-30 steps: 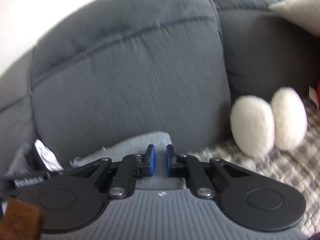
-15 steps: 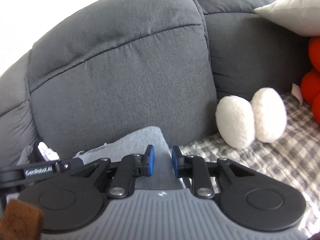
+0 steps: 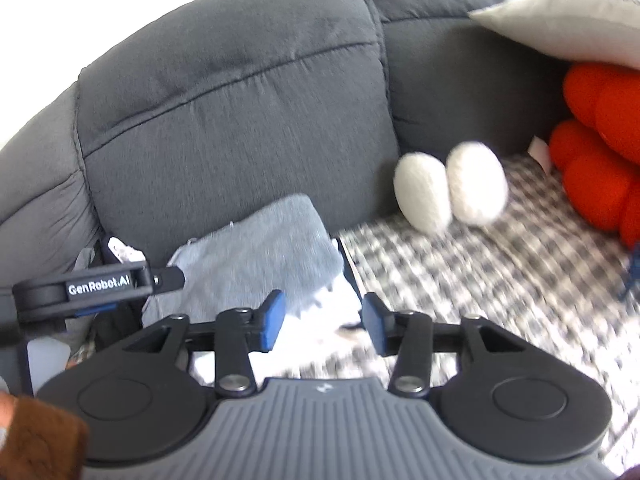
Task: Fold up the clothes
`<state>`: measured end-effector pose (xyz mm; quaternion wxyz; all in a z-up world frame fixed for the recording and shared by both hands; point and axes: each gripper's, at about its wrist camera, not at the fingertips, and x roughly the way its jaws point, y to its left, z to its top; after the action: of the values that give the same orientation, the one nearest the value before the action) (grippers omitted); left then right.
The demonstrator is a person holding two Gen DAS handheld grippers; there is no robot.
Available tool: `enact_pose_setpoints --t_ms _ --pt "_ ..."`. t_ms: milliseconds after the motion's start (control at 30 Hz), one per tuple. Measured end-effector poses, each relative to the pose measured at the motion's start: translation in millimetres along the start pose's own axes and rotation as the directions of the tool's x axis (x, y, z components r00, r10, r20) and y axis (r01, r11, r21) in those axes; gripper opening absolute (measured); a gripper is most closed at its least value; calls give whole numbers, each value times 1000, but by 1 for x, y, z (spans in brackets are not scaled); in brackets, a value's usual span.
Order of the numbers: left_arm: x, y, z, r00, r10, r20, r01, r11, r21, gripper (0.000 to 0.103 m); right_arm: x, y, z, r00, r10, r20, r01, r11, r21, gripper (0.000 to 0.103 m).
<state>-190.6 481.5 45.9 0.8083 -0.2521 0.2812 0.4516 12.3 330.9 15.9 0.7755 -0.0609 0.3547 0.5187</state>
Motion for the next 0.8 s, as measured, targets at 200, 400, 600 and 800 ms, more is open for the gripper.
enact_pose_setpoints --t_ms 200,400,600,800 --pt "0 -7 -12 993 50 -110 -49 999 6 102 -17 -6 -11 998 -12 -58 13 1000 28 72" --pt "5 -11 -23 979 100 -180 -101 995 -1 102 -25 -8 -18 992 -41 -118 42 999 6 92" --pt "1 -17 -29 973 114 -200 -116 993 1 103 -33 -9 -24 982 -71 -178 69 997 -17 103" --pt "4 -20 -31 967 106 -232 -111 994 -8 103 -34 -6 -31 967 -77 -243 68 997 -47 103"
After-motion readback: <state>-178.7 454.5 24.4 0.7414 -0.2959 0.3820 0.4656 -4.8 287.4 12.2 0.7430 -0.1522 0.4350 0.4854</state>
